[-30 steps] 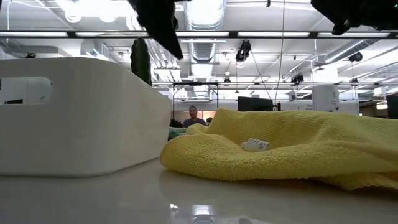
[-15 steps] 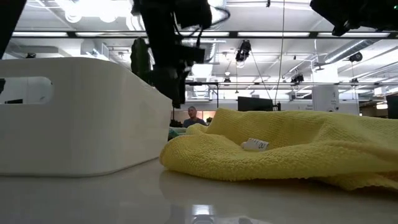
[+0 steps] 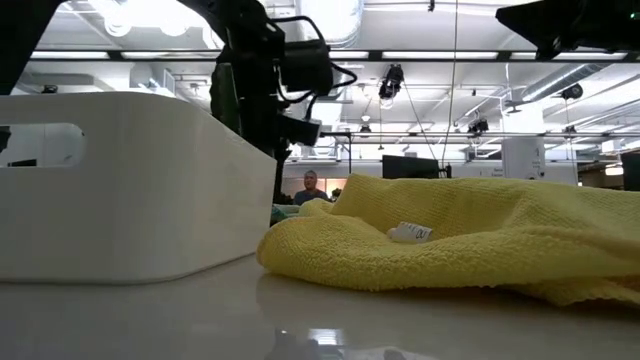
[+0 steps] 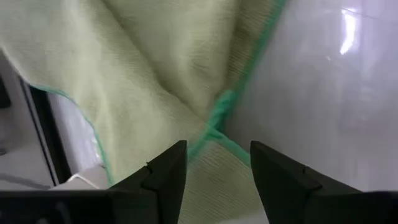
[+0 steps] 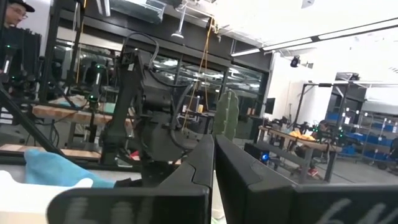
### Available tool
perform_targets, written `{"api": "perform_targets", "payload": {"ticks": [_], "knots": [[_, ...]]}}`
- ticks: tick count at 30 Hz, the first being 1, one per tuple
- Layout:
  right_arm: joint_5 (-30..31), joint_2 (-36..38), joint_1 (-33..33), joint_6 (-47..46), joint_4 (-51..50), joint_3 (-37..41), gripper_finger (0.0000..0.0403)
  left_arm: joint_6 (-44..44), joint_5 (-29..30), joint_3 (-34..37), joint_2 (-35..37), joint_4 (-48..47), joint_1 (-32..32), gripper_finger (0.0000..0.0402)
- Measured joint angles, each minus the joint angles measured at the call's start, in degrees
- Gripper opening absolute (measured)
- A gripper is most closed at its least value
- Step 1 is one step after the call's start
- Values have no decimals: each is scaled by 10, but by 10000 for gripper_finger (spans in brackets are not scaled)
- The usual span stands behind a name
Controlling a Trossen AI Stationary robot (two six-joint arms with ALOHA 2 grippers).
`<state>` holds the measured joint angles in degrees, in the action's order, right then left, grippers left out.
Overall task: Fold microfiber towels
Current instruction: Fold the green microfiber towel
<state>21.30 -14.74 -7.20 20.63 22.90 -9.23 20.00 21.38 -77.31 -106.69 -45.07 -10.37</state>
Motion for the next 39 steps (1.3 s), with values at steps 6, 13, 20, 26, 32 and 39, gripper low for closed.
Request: {"api": "perform_targets", "payload": {"ticks": [6,13,20,26,32,39], "knots": [[0,0,0,0,0,0,9,4,1,24,0,44,-13,162],[0,0,0,4,0,0,9,3,0,28,0,43,-20,162],[0,0,0,4,-1,0,9,3,-1,28,-29,41,-24,136],[0,0,0,4,-1,0,9,3,-1,29,-35,41,-24,74],[0,0,0,7,-1,0,9,2,-1,22,-14,35,-23,6],[9,-3,0,6,-7,0,9,-4,-3,4,47,35,-12,7]]}}
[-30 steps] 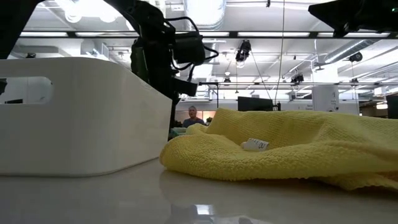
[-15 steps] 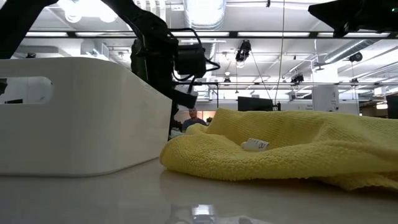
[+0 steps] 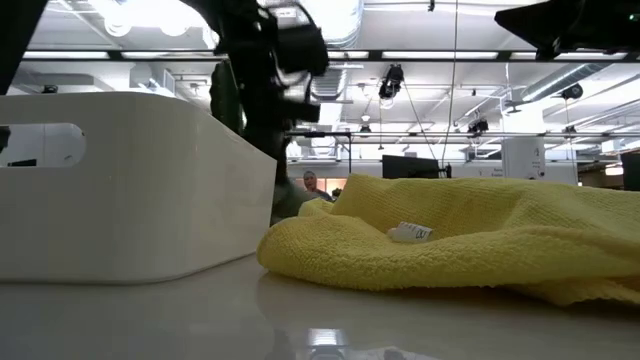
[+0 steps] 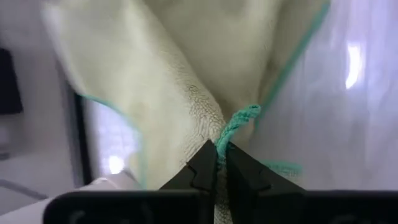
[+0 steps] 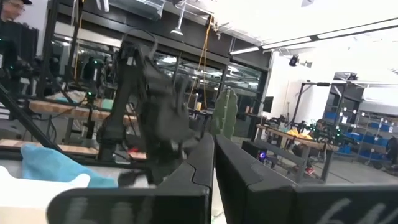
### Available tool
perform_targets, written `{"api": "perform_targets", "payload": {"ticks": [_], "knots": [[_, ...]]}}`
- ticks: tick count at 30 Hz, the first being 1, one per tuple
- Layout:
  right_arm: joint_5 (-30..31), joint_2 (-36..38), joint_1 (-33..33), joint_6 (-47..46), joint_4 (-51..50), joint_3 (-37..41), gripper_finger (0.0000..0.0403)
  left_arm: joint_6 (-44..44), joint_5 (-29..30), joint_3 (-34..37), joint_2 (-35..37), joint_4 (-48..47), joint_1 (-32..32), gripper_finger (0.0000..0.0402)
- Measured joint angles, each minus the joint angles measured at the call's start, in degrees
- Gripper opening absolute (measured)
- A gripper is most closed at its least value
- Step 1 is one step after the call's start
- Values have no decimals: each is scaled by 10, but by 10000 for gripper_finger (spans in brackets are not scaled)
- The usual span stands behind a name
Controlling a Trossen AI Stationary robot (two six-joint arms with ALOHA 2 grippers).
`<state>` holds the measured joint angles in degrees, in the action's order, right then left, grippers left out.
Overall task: Fold microfiber towels
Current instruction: Fold the green microfiber towel
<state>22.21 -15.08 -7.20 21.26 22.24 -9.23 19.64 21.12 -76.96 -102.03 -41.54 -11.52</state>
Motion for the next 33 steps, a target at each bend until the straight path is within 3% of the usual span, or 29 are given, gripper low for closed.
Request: {"api": "perform_targets", "payload": {"ticks": [6,13,17,27,33], "knots": [[24,-14,0,4,-11,0,9,-62,0,-1,104,50,10,8],[25,-37,1,7,-8,0,9,-201,0,14,241,188,12,8],[25,-46,1,8,-5,0,9,-239,2,27,294,236,14,8],[24,-50,1,-38,-6,-15,9,-288,1,95,315,349,15,8],[18,-79,1,-48,15,-17,35,-307,2,128,292,441,15,8]]}}
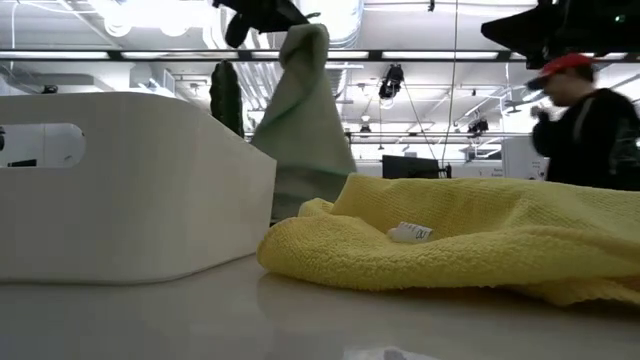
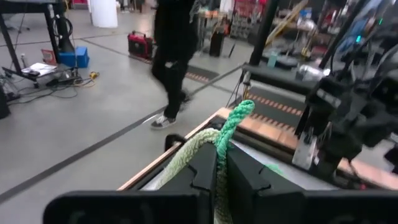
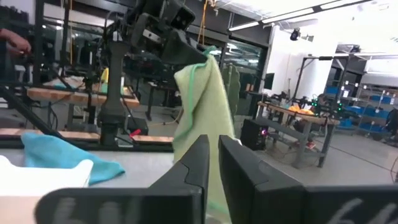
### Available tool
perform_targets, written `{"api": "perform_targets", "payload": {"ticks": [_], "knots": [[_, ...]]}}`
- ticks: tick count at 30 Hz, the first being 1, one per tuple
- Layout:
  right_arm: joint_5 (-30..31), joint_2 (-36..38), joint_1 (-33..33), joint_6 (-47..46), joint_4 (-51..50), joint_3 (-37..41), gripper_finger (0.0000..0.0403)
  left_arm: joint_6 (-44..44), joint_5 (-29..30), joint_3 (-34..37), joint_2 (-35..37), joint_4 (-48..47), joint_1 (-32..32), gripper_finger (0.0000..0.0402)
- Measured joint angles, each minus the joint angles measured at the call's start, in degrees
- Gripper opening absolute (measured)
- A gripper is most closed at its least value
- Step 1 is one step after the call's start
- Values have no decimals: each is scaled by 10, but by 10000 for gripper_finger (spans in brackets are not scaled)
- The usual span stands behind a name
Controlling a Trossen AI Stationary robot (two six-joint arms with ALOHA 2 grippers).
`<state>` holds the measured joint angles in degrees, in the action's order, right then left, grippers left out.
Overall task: Fold microfiber towels
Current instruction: Fold the green microfiber towel
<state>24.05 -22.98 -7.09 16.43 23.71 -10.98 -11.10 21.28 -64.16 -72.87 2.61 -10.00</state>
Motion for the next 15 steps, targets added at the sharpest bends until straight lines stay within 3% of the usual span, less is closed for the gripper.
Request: {"api": "perform_targets", "payload": {"ticks": [5,15], "knots": [[0,-71,0,-4,89,0,69,-6,0,24,-20,79,0,8],[-2,-240,18,-24,244,-1,122,-6,0,27,-86,120,6,8]]}}
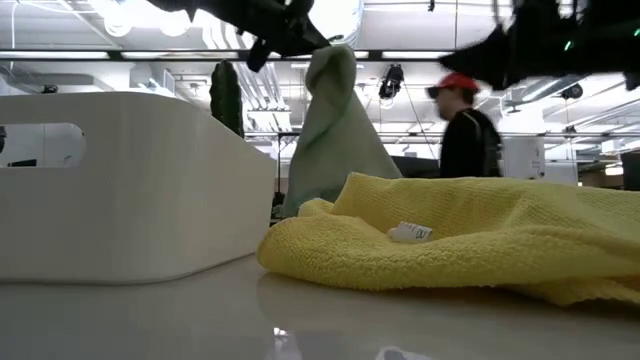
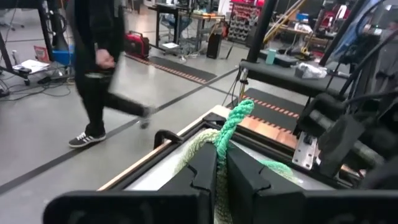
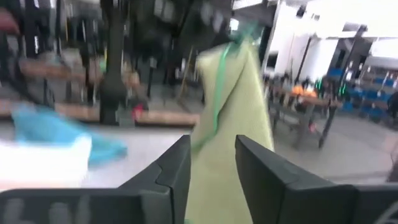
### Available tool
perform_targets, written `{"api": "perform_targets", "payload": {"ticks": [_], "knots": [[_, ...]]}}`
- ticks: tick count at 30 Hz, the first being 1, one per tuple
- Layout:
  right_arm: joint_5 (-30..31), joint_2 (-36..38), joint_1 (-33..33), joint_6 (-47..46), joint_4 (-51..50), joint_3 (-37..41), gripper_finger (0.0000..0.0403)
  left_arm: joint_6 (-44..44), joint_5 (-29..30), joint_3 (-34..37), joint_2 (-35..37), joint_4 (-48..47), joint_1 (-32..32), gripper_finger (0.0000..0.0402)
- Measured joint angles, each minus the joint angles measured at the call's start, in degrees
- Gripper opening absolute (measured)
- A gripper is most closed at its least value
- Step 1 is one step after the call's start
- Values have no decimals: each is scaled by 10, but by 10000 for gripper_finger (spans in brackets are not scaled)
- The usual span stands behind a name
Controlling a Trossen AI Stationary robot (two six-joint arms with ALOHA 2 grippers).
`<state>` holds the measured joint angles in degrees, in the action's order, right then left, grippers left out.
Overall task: Fold microfiber towels
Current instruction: Fold the green microfiber towel
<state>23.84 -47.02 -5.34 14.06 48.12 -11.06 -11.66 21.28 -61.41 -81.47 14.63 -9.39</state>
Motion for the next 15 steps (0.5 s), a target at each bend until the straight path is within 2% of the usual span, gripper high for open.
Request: {"api": "perform_targets", "payload": {"ticks": [6,11,15], "knots": [[1,-99,20,-16,8,-45,138,0,0,0,-35,50,1,8],[2,-184,20,-17,13,-92,137,0,0,0,-48,68,4,8],[38,-246,20,-17,4,-129,130,0,0,-1,-54,78,10,8]]}}
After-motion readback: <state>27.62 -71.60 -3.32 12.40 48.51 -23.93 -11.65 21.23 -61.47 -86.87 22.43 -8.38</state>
